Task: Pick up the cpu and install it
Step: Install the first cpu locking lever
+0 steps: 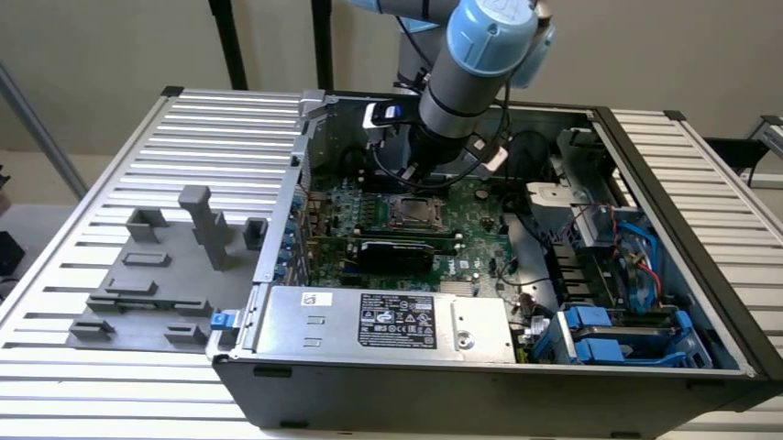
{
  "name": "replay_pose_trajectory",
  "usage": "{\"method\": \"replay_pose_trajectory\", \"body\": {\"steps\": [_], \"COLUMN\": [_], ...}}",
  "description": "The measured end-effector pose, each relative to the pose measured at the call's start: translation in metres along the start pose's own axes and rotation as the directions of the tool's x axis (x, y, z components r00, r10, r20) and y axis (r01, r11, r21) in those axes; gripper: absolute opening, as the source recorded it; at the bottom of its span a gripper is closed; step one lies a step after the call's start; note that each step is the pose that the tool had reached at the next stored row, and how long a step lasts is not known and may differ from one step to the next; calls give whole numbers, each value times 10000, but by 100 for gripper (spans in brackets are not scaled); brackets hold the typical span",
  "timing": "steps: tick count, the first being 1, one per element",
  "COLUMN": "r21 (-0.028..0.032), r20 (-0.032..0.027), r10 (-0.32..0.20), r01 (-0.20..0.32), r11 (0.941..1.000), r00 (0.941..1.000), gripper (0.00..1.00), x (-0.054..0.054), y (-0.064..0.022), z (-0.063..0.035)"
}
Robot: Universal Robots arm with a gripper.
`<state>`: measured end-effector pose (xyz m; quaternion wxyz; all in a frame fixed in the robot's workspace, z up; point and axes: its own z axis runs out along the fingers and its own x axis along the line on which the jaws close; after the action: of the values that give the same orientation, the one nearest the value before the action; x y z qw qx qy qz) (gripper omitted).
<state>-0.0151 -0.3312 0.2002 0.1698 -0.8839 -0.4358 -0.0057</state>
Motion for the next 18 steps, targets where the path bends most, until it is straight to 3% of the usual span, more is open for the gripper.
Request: {"method": "replay_pose_trajectory", "body": {"steps": [18], "r21": [4], "r20": [9], "r10": [-26], "r01": [26], "r11": [10000], "r00": [10000], "gripper": [11], "x": [16], "y": [43], "z": [39]}}
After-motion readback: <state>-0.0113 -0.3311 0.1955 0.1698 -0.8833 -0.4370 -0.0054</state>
